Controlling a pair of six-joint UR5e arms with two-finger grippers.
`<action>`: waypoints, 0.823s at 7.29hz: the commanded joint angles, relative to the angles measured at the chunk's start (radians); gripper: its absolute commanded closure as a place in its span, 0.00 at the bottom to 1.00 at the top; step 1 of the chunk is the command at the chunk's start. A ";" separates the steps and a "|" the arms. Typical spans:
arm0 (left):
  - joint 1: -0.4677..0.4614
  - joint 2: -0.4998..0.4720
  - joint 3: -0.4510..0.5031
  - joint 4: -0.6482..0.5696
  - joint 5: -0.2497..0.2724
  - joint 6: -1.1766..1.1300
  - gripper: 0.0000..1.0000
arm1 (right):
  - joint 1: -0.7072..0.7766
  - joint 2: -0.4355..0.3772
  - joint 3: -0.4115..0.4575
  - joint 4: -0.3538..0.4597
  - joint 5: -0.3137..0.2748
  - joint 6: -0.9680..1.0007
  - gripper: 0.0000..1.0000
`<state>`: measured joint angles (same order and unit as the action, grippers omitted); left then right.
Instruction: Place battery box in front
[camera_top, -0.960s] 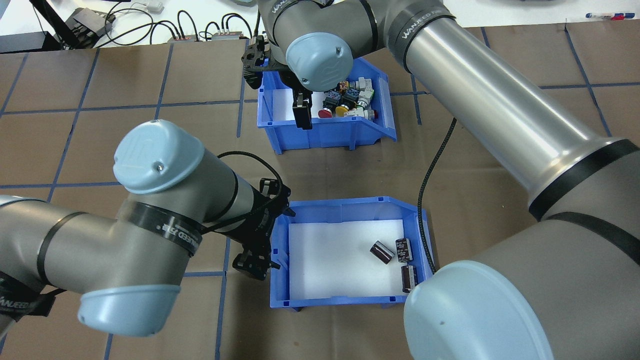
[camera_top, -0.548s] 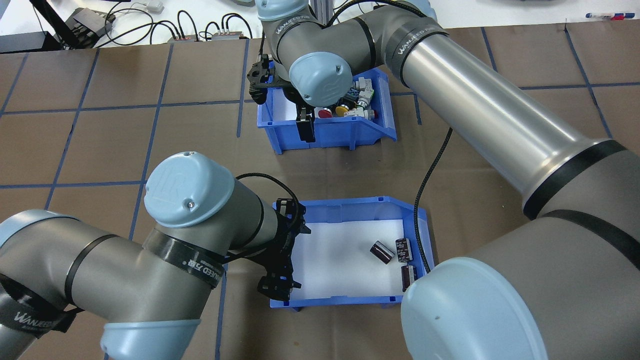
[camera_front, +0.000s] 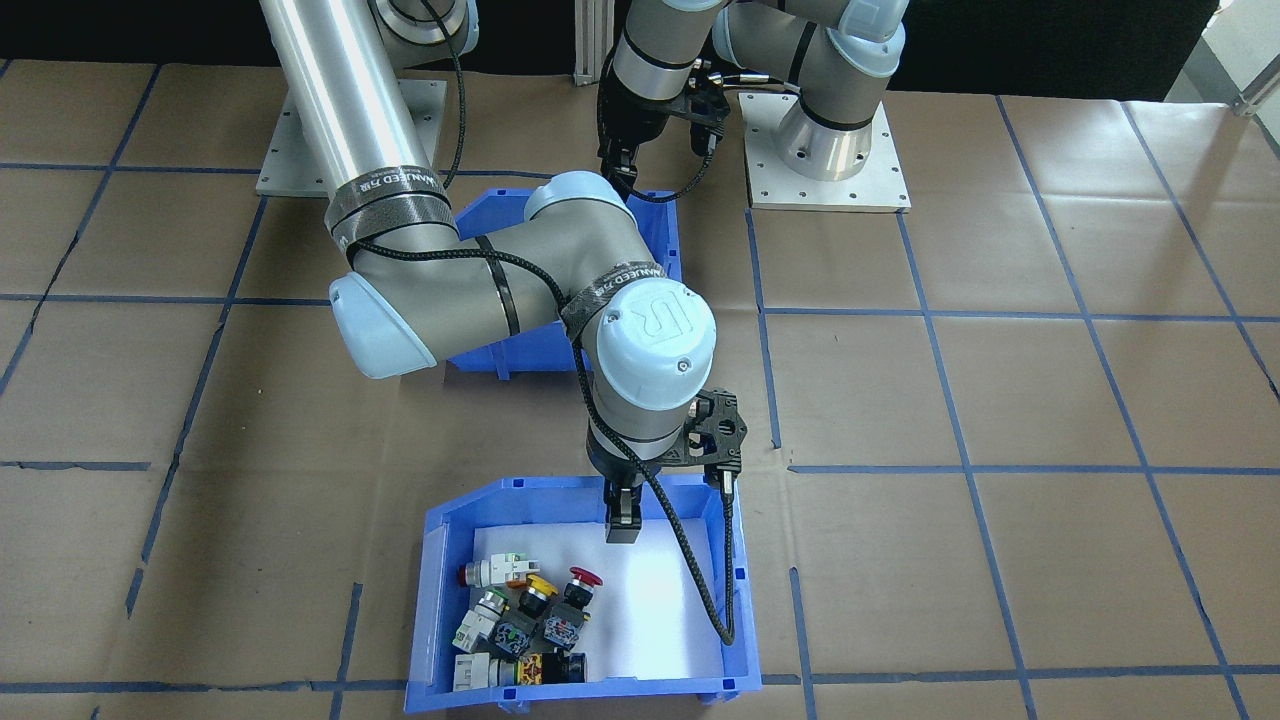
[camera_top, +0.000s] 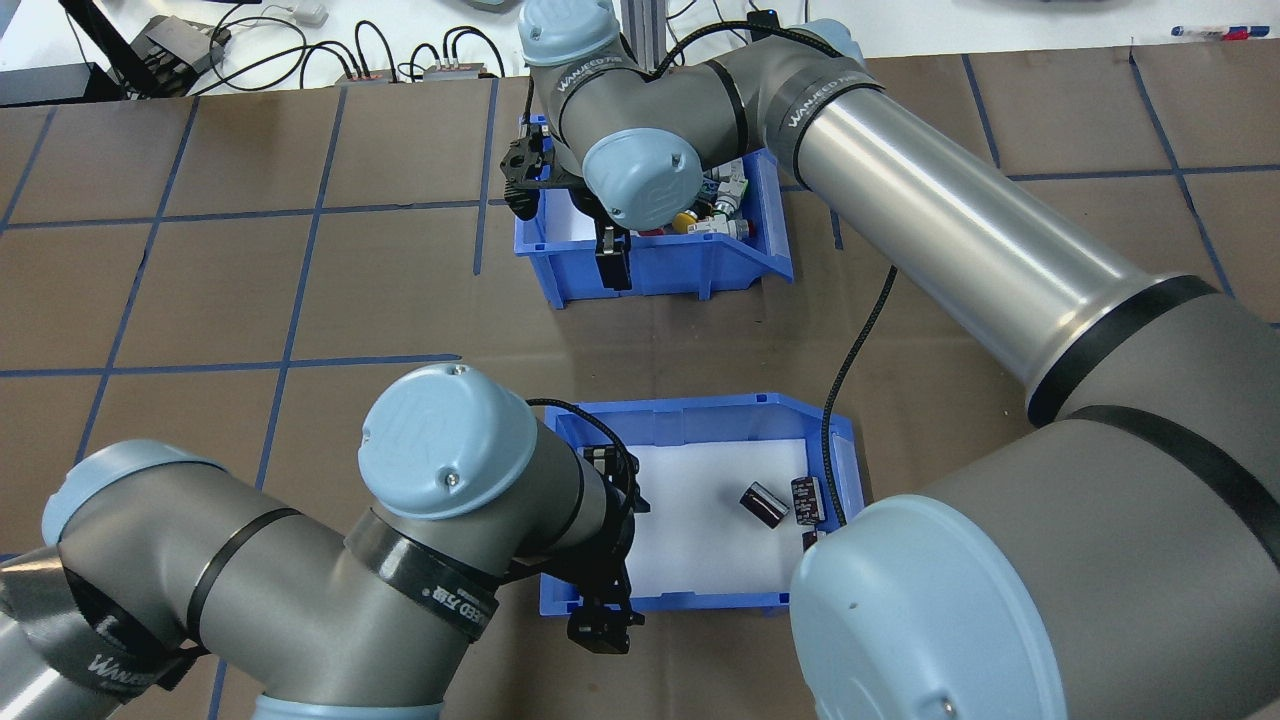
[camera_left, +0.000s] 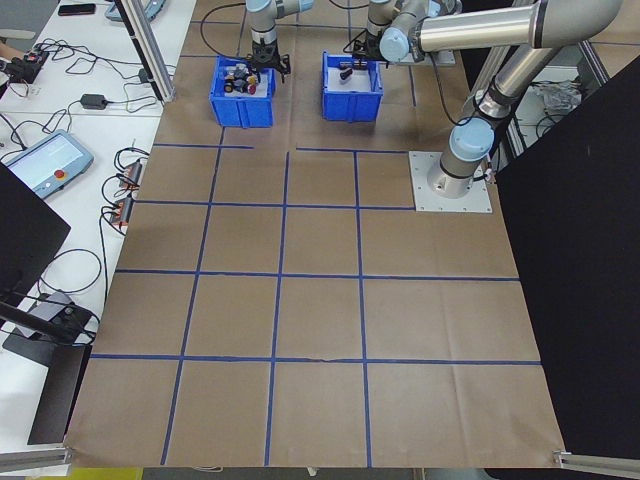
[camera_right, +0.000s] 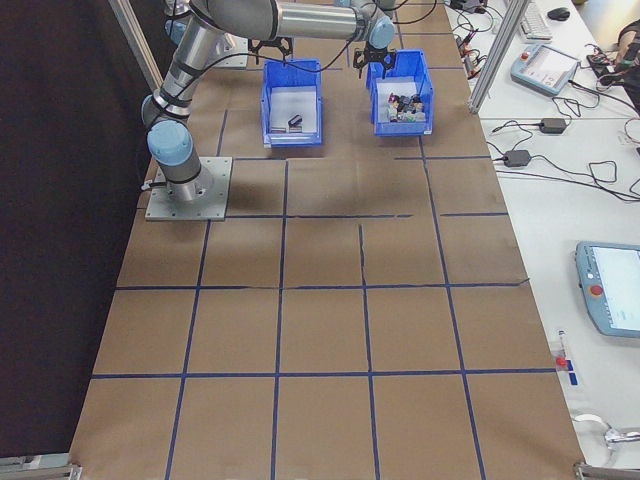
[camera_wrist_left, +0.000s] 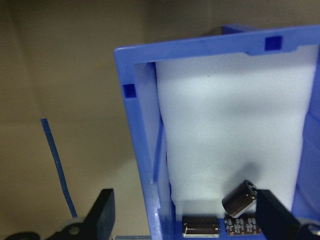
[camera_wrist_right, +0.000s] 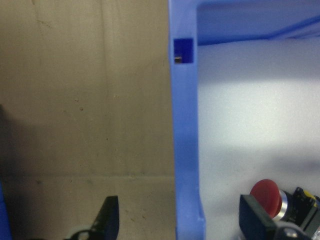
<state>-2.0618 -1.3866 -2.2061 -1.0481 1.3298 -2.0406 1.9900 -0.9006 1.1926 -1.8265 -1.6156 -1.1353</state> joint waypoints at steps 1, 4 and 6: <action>-0.021 0.000 -0.075 0.147 0.002 -0.103 0.00 | 0.000 0.000 -0.002 -0.023 -0.003 -0.001 0.73; -0.057 -0.003 -0.087 0.152 0.029 -0.148 0.00 | -0.011 -0.014 -0.017 -0.082 -0.040 -0.044 1.00; -0.075 -0.041 -0.087 0.155 0.038 -0.150 0.00 | -0.037 -0.059 -0.037 -0.070 -0.073 -0.067 1.00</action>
<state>-2.1259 -1.4011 -2.2931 -0.8965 1.3613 -2.1861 1.9686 -0.9310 1.1672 -1.9012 -1.6665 -1.1826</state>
